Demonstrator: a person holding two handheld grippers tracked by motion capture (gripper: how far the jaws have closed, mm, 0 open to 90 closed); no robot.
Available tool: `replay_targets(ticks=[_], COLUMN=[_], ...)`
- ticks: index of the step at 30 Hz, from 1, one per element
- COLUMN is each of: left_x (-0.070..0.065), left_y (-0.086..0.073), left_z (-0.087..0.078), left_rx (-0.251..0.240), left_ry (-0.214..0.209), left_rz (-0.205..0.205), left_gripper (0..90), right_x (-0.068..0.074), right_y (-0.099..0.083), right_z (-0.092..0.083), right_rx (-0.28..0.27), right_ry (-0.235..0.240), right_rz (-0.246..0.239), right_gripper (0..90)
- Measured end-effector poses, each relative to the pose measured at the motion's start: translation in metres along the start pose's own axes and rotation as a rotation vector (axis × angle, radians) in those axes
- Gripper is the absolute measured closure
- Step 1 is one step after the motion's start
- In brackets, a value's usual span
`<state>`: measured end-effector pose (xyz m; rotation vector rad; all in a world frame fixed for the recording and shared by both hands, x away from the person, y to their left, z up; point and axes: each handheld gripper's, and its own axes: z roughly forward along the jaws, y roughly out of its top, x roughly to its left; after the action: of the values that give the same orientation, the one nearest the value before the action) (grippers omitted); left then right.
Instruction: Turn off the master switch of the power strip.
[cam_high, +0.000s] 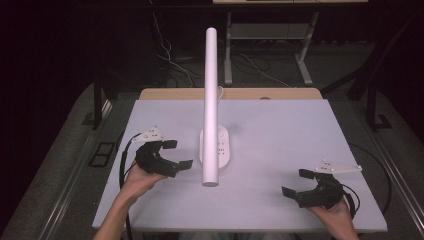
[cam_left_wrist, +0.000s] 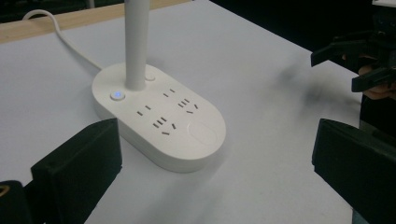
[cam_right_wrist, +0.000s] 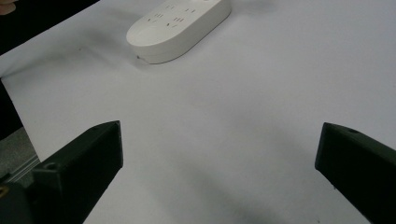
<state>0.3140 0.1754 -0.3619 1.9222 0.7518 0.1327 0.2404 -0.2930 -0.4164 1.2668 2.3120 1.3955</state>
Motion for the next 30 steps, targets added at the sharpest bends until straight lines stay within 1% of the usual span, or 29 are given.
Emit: replay_targets(ticks=[2,13,20,26,30], left_x=[0.002,0.012,0.021,0.028,0.033], left_y=[0.003,0.02,0.028,0.033,0.037], left_z=[0.0,0.007,0.011,0.014,0.017], left_rx=[0.009,0.022,0.036,0.047,0.059], left_ry=[-0.001,0.015,0.033,0.05,0.05], left_rz=[0.004,0.014,0.006,-0.001,0.0], left_gripper=[0.4,0.5,0.7,1.0,1.1], right_x=[0.0,-0.001,-0.001,-0.001,-0.001], right_y=[0.0,0.0,-0.001,-0.001,-0.001], right_z=[0.0,0.0,0.0,-0.001,0.0], right_rx=[0.001,-0.003,-0.002,0.002,0.003], right_ry=[0.0,-0.005,-0.009,-0.008,-0.009], right_rz=[0.0,-0.006,-0.008,0.001,-0.003], right_gripper=[0.2,0.2,0.2,0.2,0.2])
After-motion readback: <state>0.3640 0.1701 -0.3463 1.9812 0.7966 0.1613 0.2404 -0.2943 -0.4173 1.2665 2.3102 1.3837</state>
